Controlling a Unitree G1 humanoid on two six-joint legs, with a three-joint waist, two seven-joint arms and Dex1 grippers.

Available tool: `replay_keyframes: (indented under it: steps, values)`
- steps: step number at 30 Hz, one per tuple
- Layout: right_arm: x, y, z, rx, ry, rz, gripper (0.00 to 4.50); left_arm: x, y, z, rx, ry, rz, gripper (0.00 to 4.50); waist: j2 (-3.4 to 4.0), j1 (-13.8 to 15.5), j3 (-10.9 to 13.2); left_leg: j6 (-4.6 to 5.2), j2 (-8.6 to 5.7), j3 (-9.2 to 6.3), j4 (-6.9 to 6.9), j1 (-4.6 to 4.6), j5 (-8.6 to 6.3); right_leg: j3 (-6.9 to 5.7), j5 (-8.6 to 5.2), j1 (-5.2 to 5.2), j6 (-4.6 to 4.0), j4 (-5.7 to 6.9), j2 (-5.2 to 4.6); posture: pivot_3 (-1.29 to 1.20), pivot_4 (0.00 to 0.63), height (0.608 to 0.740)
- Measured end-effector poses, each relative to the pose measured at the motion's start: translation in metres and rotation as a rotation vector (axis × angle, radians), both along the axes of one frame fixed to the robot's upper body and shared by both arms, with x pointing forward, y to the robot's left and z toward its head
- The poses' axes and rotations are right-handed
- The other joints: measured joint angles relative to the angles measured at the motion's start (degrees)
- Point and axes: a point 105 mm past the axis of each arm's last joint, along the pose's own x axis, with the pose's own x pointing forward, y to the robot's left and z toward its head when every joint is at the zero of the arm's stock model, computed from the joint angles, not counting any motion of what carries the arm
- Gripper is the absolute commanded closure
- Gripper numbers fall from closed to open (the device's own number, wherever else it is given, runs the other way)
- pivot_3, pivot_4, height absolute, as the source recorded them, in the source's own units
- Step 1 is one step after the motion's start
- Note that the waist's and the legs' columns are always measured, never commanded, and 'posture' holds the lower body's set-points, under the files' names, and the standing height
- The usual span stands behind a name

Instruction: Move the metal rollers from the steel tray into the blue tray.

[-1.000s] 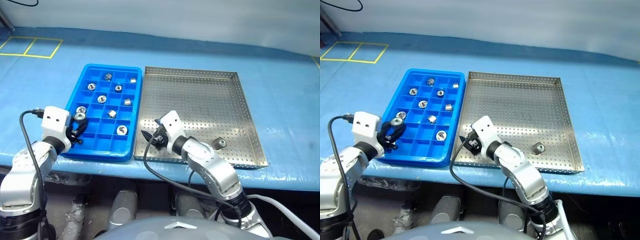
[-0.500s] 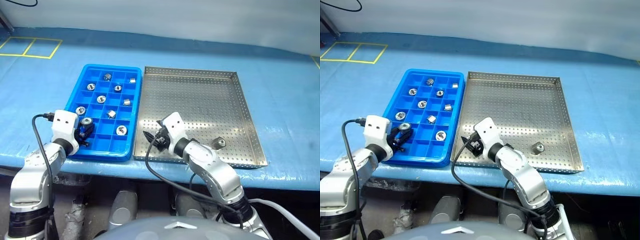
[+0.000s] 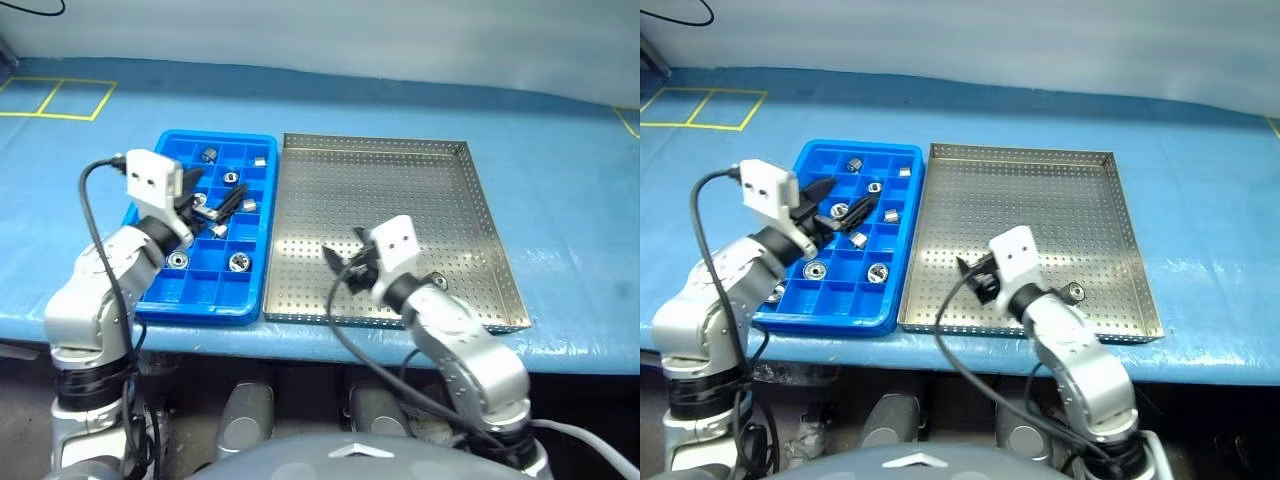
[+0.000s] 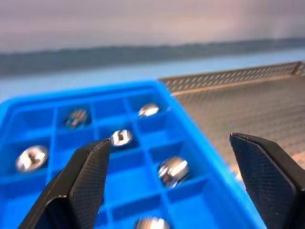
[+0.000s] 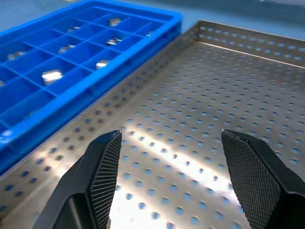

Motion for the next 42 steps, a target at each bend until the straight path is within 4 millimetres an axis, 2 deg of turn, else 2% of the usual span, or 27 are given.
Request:
replay_keyframes:
  steps: [3, 5, 7, 12, 19, 27, 35, 42]
  values:
    - [0.0, -0.043, 0.002, -0.044, 0.055, -0.167, 0.98, -0.007, -0.027, -0.005, -0.006, -0.008, -0.137, 0.06, 0.01, -1.02, 0.0, 0.01, 0.07, 0.03, -0.05, 0.0, -0.01, 0.01, 0.17, -0.05, -0.21, 0.03, 0.06, -0.07, 0.15, 0.74]
    - [-0.006, -0.06, -0.003, -0.04, 0.145, -0.228, 0.98, -0.015, -0.039, -0.012, -0.014, -0.004, -0.212, 0.06, 0.04, -1.8, -0.01, 0.01, 0.15, 0.02, -0.1, 0.05, -0.01, 0.01, 0.13, -0.07, -0.28, 0.1, 0.14, -0.1, 0.15, 0.74]
    - [-0.013, -0.069, -0.01, -0.037, 0.232, -0.246, 0.98, -0.021, -0.046, -0.023, -0.009, 0.019, -0.252, 0.06, 0.07, -2.5, -0.01, 0.01, 0.15, 0.01, -0.11, 0.06, -0.01, 0.01, 0.1, -0.07, -0.29, 0.14, 0.16, -0.1, 0.15, 0.74]
    - [-0.023, -0.078, -0.025, -0.006, 0.396, -0.253, 0.98, -0.027, -0.05, -0.047, 0.002, 0.076, -0.267, 0.06, 0.07, -3.31, -0.01, 0.02, 0.15, 0.13, 0.01, 0.07, 0.0, 0.13, -0.11, -0.04, -0.16, 0.12, 0.15, -0.08, 0.15, 0.74]
    - [-0.017, -0.082, -0.04, 0.037, 0.492, -0.278, 0.98, -0.033, -0.053, -0.058, -0.024, 0.105, -0.262, 0.06, 0.07, -2.95, -0.01, 0.03, 0.09, 0.16, 0.06, 0.04, 0.0, 0.16, -0.09, -0.03, -0.12, 0.07, 0.1, -0.04, 0.15, 0.74]
    - [-0.011, -0.098, -0.054, -0.001, 0.506, -0.325, 0.98, -0.04, -0.056, -0.062, 0.011, 0.097, -0.272, 0.06, 0.09, -2.76, -0.01, 0.03, 0.09, 0.16, 0.01, 0.05, 0.0, 0.16, -0.09, -0.03, -0.11, 0.04, 0.11, -0.03, 0.15, 0.74]
    - [-0.009, -0.099, -0.059, 0.002, 0.491, -0.337, 0.98, -0.042, -0.058, -0.063, 0.017, 0.092, -0.279, 0.06, 0.1, -2.68, -0.01, 0.03, 0.1, 0.16, 0.03, 0.05, 0.0, 0.16, -0.1, -0.02, -0.12, 0.03, 0.11, -0.03, 0.15, 0.74]
    - [0.007, -0.108, -0.063, 0.04, 0.396, -0.484, 0.98, -0.042, -0.06, -0.063, 0.012, 0.092, -0.286, 0.06, 0.1, -2.69, -0.01, 0.03, 0.1, 0.16, 0.0, 0.05, 0.0, 0.16, -0.1, -0.03, -0.11, 0.01, 0.11, -0.04, 0.15, 0.74]
